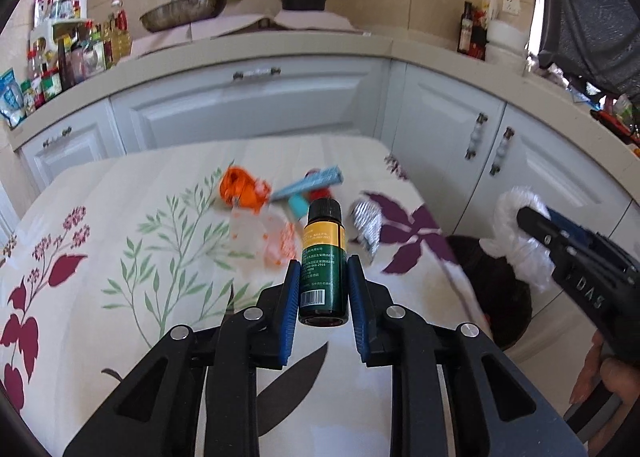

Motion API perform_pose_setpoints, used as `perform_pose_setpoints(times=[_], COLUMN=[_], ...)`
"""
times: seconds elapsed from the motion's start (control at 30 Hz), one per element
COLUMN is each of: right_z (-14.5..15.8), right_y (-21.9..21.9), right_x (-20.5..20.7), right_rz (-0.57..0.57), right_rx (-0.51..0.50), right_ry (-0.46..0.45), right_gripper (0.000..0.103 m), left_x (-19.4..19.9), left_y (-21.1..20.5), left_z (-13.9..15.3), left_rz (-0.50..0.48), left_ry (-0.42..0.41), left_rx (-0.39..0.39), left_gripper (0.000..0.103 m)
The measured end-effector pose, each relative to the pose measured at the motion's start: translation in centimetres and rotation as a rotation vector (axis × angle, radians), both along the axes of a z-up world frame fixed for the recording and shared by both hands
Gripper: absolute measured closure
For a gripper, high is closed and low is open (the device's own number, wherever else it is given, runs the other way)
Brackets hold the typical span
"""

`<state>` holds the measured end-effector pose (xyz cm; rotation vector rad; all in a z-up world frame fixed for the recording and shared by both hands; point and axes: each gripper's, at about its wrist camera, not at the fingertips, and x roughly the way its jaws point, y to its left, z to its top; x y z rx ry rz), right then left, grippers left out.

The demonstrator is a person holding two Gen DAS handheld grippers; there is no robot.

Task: Collect trash
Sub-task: 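Carry the bag and spray can over the black bin and open both tools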

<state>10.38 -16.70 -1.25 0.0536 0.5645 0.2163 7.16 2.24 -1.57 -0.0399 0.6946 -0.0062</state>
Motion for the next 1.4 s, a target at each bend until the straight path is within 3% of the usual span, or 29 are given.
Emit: perform_pose_setpoints(times=[0.53,1.0,1.4], right_z=[0.9,-2.1,-5.2], right_y=[-7.8,-14.7,-17.0], right_x=[-0.7,0.3,2.9], right_rz=[-0.162,-0.291,-0.329], right_rx=[-0.031,-0.034,-0.011], right_ry=[-0.063,-0.041,-0.007], right_gripper=[0.072,0.072,0.071], left_x=[2.3,5.7,8.3], left_y=[-9.6,-17.7,-21.7], left_z=[2.0,-1.3,-3.7], left_rz=[-0.143,-0.225,-0.244], left_ry=[-0.123,-0.072,-0.026], left_rx=[-0.002,0.050,0.104], left_gripper=[0.078,0.078,0.078])
